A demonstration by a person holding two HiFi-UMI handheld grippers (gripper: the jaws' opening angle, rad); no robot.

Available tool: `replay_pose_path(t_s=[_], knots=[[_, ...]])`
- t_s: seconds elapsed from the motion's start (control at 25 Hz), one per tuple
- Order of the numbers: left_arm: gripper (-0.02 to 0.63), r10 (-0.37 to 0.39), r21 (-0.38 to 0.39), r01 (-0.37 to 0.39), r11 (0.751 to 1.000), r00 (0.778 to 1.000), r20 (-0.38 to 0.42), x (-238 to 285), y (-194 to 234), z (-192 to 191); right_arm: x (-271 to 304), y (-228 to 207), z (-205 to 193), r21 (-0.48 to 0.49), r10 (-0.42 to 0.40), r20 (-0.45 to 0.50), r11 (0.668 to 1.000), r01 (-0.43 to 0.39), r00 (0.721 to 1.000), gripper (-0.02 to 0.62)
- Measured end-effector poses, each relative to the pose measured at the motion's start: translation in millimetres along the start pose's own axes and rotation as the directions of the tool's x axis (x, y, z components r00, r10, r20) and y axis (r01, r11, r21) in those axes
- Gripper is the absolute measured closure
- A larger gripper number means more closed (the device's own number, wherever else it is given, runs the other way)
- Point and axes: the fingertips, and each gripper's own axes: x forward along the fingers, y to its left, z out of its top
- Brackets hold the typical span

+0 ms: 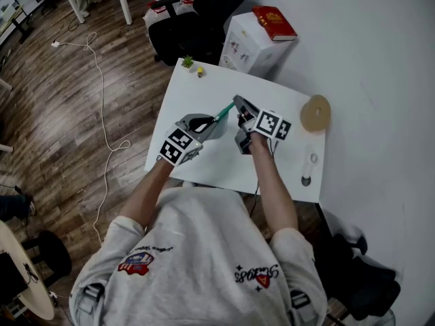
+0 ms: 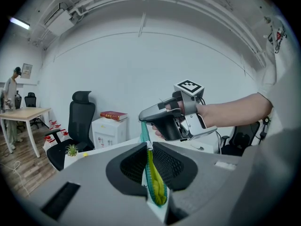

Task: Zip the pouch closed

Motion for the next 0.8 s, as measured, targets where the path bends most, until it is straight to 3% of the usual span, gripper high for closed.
replay_pose_path(t_s=[0.8], knots=[[0.568, -0.003, -0.013, 0.003, 1.000, 1.000, -0.012, -11.1, 1.9, -12.9, 1.6, 2.2, 0.9, -0.003, -0.016, 0.027, 1.000, 0.016, 1.000, 0.574]])
